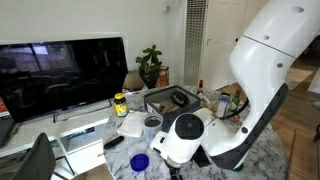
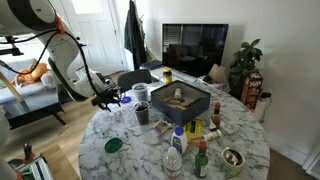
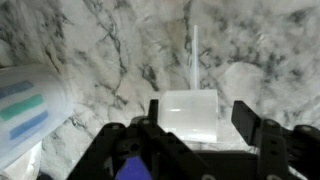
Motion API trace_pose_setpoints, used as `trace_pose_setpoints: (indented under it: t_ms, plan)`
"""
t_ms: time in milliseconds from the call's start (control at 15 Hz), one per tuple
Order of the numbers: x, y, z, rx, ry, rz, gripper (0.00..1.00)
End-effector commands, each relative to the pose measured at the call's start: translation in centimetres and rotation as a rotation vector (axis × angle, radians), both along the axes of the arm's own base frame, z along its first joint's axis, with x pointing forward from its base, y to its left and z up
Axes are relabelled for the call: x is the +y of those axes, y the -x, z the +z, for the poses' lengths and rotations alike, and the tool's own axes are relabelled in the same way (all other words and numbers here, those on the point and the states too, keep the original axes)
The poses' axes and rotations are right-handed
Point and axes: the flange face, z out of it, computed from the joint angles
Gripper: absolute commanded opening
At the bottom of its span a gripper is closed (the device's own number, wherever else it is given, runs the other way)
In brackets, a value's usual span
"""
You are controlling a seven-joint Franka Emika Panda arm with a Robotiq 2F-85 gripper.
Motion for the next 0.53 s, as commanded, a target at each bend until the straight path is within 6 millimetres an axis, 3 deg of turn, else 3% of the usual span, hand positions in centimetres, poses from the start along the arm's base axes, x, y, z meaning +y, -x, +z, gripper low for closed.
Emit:
trace_pose_setpoints:
  t_ms: [0,133,400,467]
  plan:
    - [0.1,0.2,-0.4,-0.015,0.011,-0.005,0.57]
    - [0.0,0.1,-0.3,-0.014,0.01,-0.009,0.41]
    - [-0.7,-0.3,0.2,-0.015,0.006,-0.028,0.28]
    - [-1.1,-0.3,0.5,-0.012,0.008,-0.034,0.2]
